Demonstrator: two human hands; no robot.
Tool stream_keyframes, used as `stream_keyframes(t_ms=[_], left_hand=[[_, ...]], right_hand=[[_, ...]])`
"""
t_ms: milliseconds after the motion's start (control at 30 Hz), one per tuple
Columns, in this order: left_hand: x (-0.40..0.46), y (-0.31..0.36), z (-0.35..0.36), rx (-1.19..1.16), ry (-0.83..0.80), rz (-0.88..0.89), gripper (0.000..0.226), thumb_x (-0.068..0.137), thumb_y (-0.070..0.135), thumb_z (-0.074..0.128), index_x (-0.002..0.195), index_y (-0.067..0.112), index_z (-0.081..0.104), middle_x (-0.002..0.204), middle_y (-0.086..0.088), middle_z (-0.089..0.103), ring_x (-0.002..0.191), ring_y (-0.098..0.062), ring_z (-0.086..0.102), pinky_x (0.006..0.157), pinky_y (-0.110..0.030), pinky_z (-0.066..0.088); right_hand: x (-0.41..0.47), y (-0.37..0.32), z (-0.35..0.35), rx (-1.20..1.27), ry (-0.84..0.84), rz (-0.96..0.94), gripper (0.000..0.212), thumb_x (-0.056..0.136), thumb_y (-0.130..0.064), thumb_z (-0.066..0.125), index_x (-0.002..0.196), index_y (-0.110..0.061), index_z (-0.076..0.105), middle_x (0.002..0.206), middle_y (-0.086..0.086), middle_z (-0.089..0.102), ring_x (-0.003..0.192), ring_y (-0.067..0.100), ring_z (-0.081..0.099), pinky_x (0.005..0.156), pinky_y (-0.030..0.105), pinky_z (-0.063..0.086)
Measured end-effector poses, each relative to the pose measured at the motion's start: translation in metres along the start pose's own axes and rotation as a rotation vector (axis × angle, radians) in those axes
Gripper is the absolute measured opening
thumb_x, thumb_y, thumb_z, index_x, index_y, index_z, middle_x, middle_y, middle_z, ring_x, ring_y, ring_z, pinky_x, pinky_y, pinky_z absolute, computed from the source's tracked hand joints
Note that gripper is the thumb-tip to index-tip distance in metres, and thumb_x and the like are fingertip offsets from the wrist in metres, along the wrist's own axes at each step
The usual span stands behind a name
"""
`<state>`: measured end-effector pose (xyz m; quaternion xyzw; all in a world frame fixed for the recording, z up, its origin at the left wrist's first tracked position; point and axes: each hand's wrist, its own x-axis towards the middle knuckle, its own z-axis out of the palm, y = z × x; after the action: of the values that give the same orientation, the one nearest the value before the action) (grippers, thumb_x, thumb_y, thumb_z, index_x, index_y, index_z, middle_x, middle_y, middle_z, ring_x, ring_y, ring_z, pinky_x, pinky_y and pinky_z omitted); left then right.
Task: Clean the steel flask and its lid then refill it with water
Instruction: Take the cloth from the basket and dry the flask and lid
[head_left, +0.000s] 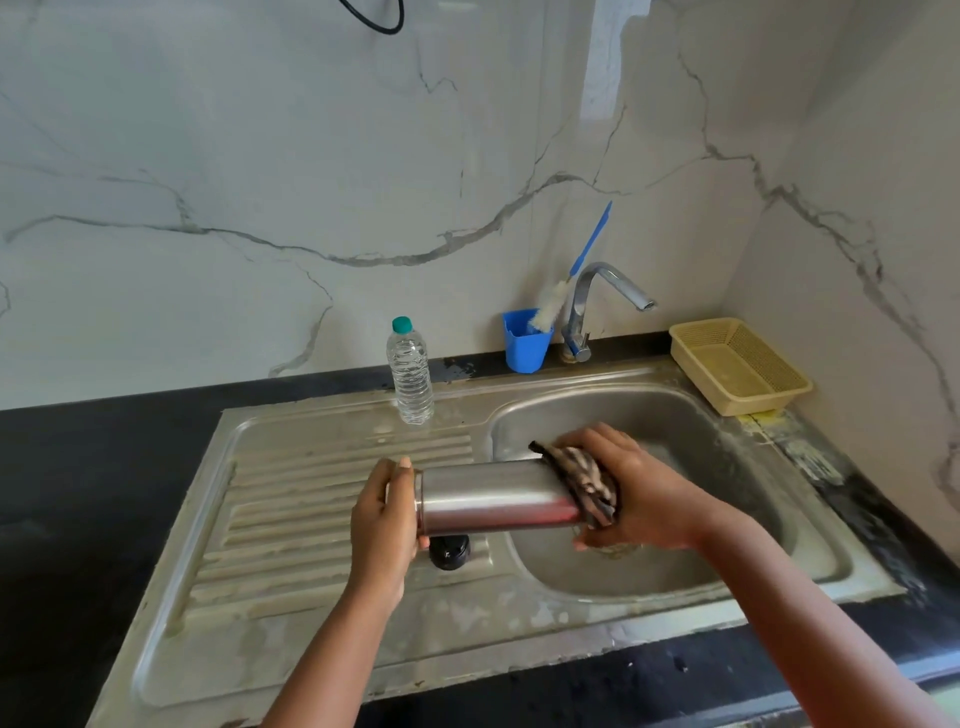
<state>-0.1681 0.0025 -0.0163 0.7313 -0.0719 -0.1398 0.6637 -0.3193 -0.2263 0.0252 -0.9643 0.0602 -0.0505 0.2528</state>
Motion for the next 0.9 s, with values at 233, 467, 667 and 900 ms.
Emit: stream_keyframes(t_ms=[233,467,667,900], left_hand=[[-0.009,0.009,0.017,0.405,-0.008,0.703,0.020,0.092,0.029,0.041,0.075,0.020,0.043,0.063,0.011,0.043,0.058,-0.005,0.044,0.055,-0.012,0.031],[-0.016,0.004,0.009,0.284,0.032,0.727,0.029,0.095,0.026,0.041,0.074,0.008,0.048,0.066,0.001,0.049,0.060,-0.015,0.048,0.056,-0.031,0.040],[-0.018,0.037,-0.004,0.243,0.093,0.864,0.028,0.094,0.017,0.042,0.076,0.001,0.057,0.074,-0.004,0.057,0.071,-0.009,0.055,0.065,-0.016,0.040],[-0.022,0.045,0.005,0.322,0.206,1.035,0.030,0.094,0.014,0.042,0.077,-0.001,0.061,0.079,-0.007,0.057,0.066,-0.012,0.052,0.055,-0.022,0.040]], right_hand=[[0.019,-0.073,0.057,-0.240,0.093,0.001,0.094,0.065,-0.060,0.072,0.144,-0.026,0.033,0.135,-0.005,0.046,0.123,0.021,0.044,0.111,0.044,0.035],[0.022,-0.068,0.046,-0.269,0.091,-0.151,0.089,0.066,-0.052,0.074,0.143,-0.031,0.033,0.131,-0.007,0.051,0.113,0.017,0.052,0.097,0.039,0.048],[0.012,-0.014,-0.009,0.576,-0.285,0.105,0.078,0.056,-0.043,0.087,0.126,-0.037,0.054,0.120,-0.016,0.066,0.110,0.004,0.062,0.097,0.025,0.051],[-0.001,-0.009,0.053,1.637,0.147,0.677,0.095,0.030,-0.047,0.096,0.110,-0.005,0.067,0.089,0.017,0.070,0.070,0.031,0.067,0.056,0.033,0.054]])
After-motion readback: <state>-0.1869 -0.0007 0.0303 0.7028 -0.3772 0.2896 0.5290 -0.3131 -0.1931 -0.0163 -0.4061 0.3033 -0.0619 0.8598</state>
